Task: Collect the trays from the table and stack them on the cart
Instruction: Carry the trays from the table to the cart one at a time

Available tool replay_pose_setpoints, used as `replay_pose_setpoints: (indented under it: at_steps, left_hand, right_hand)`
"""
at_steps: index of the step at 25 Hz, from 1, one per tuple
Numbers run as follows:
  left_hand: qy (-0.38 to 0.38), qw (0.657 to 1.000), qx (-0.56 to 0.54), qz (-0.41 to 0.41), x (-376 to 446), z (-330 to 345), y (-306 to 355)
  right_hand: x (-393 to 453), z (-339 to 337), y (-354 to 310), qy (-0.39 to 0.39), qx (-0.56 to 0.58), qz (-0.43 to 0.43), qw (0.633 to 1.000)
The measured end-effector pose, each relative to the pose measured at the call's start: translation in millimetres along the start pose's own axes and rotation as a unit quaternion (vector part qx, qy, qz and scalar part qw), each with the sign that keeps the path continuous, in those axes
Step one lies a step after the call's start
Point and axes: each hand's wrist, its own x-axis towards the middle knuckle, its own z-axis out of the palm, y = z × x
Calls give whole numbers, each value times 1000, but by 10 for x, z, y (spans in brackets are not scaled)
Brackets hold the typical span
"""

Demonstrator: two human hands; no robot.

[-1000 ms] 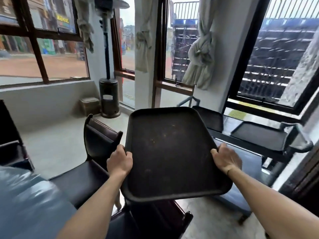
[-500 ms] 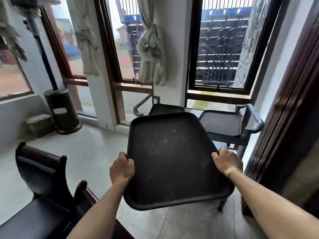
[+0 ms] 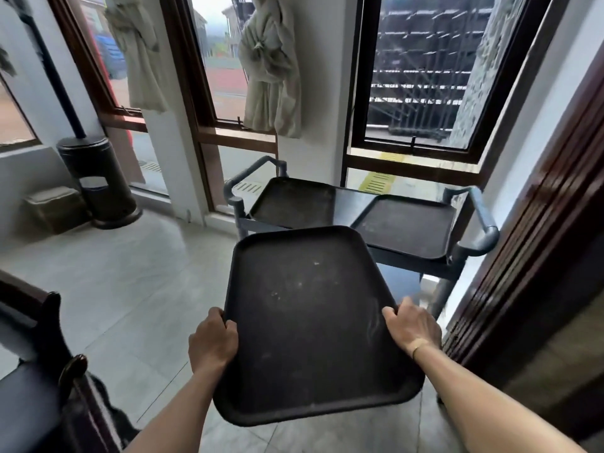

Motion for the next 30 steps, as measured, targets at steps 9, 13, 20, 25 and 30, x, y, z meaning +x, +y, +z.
replay_pose_setpoints:
  at_steps: [9,13,20,25,30]
  left_hand:
    - [-34,998,36,-45,464,423,-553]
    - [-52,996,29,-60,905,647,-740]
    - [-62,996,50,-48,1610,1125,-1003]
    - [-63,996,51,-43,1915,1571,-1062]
    - [-51,995,44,-68,2009,2191,-1183]
  right_hand:
    - [375,864,-269,-98,-66,-38,992]
    - [756,1275,-483,-171,-74,-45,982]
    - [1195,1980,-746,-227,-65,-38,971]
    - [1483,2424,-711,-197,-44,-12,979]
    - [1812,2885,-598,-162,-2,-7,987]
